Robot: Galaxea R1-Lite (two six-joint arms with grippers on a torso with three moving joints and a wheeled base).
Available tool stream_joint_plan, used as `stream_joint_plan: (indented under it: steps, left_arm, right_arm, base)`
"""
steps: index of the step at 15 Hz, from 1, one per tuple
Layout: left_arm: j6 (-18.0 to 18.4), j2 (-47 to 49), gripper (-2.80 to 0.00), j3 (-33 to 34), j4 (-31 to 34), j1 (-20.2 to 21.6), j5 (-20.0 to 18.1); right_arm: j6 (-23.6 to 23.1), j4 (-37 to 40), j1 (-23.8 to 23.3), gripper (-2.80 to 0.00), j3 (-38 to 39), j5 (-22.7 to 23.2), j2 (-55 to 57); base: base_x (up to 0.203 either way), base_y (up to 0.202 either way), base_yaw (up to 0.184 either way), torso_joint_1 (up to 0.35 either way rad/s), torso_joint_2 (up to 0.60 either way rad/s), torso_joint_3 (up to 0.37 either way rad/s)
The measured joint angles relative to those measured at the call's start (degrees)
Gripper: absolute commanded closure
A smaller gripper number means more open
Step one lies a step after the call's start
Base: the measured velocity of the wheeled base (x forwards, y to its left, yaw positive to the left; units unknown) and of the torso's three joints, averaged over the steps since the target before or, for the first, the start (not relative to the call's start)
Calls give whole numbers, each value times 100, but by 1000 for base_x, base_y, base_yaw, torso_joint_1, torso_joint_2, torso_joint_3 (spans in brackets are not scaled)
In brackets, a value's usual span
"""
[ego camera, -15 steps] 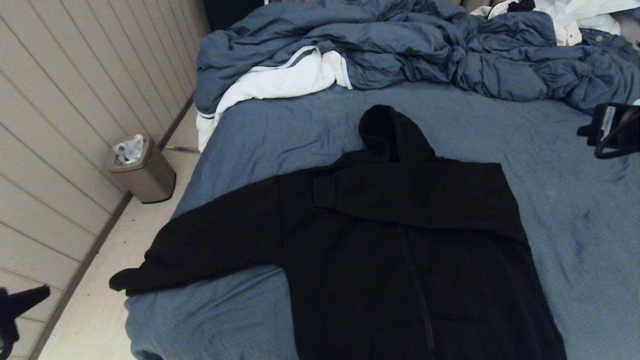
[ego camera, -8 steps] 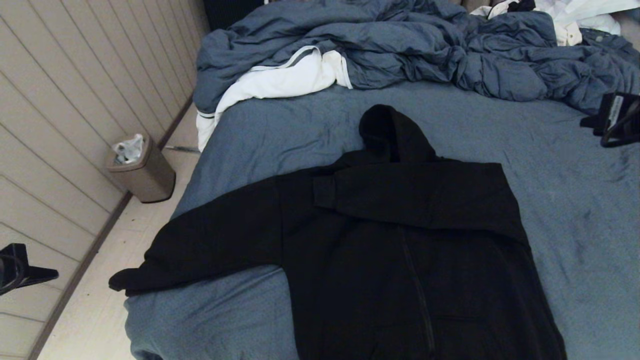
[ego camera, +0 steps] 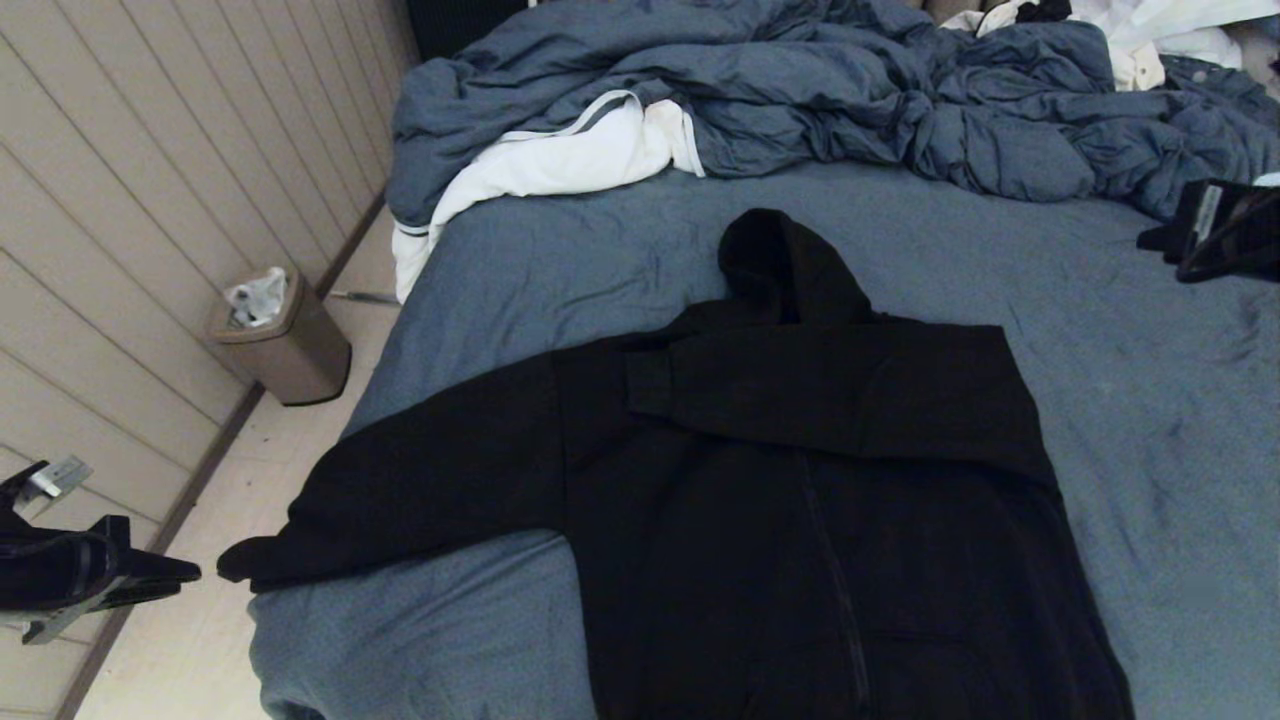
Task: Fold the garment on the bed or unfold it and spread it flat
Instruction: Fold the black sweatshirt
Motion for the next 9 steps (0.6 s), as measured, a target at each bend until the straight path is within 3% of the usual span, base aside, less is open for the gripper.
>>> stream_joint_plan:
  steps: [9]
  left_arm:
    - [59, 1201, -280, -952, -298, -182, 91]
  right_arm:
    - [5, 1, -2, 0, -428, -9, 302]
  base:
    - [0, 0, 0, 0, 0, 0]
